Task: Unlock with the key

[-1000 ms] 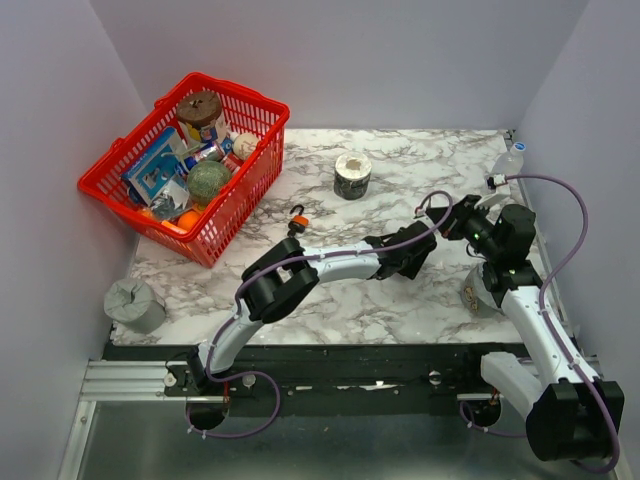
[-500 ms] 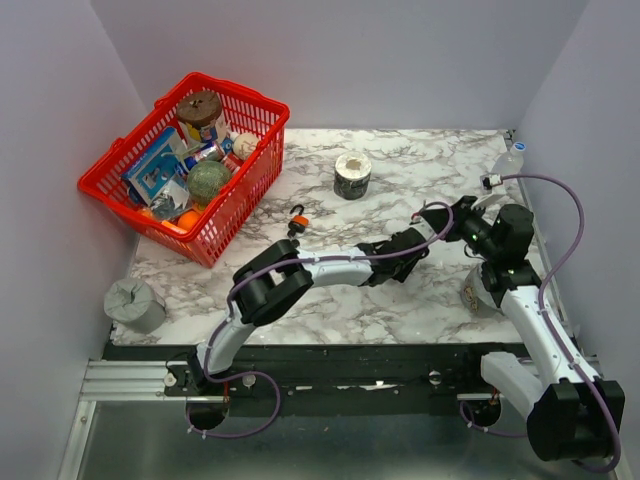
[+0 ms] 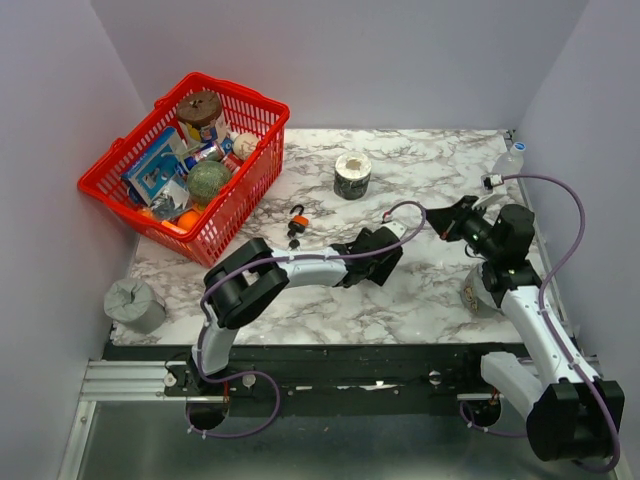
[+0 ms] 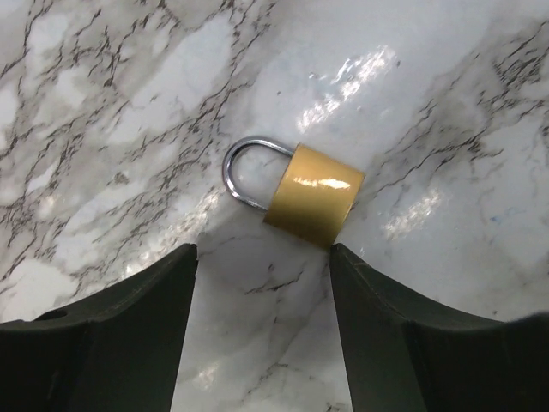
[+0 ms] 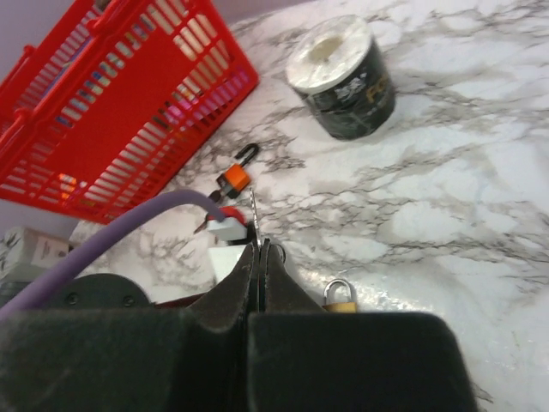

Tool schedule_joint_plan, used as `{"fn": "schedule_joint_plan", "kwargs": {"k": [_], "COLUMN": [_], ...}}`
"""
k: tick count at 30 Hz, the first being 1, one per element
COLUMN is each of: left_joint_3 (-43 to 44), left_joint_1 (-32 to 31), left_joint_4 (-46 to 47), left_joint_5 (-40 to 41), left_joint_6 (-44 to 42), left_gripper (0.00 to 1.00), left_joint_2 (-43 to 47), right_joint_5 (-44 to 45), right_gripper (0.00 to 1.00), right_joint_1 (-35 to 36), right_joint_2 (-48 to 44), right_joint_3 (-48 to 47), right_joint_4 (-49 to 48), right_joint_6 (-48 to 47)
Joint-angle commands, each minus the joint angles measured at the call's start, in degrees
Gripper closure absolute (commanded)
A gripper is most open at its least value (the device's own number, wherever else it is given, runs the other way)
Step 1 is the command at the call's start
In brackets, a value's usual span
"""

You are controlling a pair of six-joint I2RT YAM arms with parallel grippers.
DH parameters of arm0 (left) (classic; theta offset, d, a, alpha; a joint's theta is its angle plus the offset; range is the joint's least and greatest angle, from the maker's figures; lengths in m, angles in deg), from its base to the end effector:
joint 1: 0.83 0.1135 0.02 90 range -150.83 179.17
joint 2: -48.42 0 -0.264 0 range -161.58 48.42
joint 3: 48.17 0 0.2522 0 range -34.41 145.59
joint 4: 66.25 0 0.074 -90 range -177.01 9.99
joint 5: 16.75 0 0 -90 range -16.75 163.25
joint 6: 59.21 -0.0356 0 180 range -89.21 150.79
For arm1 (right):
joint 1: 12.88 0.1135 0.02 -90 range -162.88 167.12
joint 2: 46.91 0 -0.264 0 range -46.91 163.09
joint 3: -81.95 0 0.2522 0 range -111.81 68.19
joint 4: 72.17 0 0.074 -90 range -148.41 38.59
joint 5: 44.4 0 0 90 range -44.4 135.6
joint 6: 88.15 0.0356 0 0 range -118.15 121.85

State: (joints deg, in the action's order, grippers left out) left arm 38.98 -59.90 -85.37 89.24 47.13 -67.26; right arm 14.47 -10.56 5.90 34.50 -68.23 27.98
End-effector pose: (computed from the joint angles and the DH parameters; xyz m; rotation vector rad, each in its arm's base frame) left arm 0.2289 -0.3629 0.1510 0.7458 2.2616 -0.2991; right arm 0.2137 0.0271 0.2834 -0.0438 1.7820 0.8305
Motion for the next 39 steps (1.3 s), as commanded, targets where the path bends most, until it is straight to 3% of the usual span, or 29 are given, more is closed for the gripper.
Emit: {"fn": "schedule_joint_plan", "kwargs": {"k": [1, 5, 9, 19, 28, 39], "left_joint_3": [-3.86, -1.67, -1.14, 2.11, 7.74, 17.04], "left_joint_1": [0.27, 0.53, 0.88, 2.12, 2.20, 2.55], "left_joint_4": [-10.54, -13.07, -9.68, -5.71, -8.34, -18.00], "left_joint_5": [1.07, -0.25, -7.80, -13.87, -12.56, -2.91], "left_joint_6": [2.37, 12.27, 20.55, 28.13, 27.96, 21.37], "left_gripper": [0.20, 0.19, 0.21, 0.23, 0.30, 0.30], "left_joint_2": [0.01, 1.51, 2.30, -1.13, -6.14, -12.11], "right_joint_5": [5.65, 6.00, 6.09, 6.44, 6.88, 7.05], "right_gripper": [0.99, 0.99, 0.99, 0.99, 0.99, 0.99], "right_joint_1": [-1.36, -1.27, -1.27, -1.36, -1.36, -1.45], "right_joint_2": [-0.52, -1.14, -1.40, -2.37, -2.28, -2.19], "right_joint_3": [-0.32, -0.23, -0.23, 0.03, -0.06, 0.12], "right_joint_4": [-0.11, 0.33, 0.68, 1.39, 1.47, 1.48], "right_joint_6": [-0.73, -0.90, -1.08, -1.43, -1.70, -1.78]}}
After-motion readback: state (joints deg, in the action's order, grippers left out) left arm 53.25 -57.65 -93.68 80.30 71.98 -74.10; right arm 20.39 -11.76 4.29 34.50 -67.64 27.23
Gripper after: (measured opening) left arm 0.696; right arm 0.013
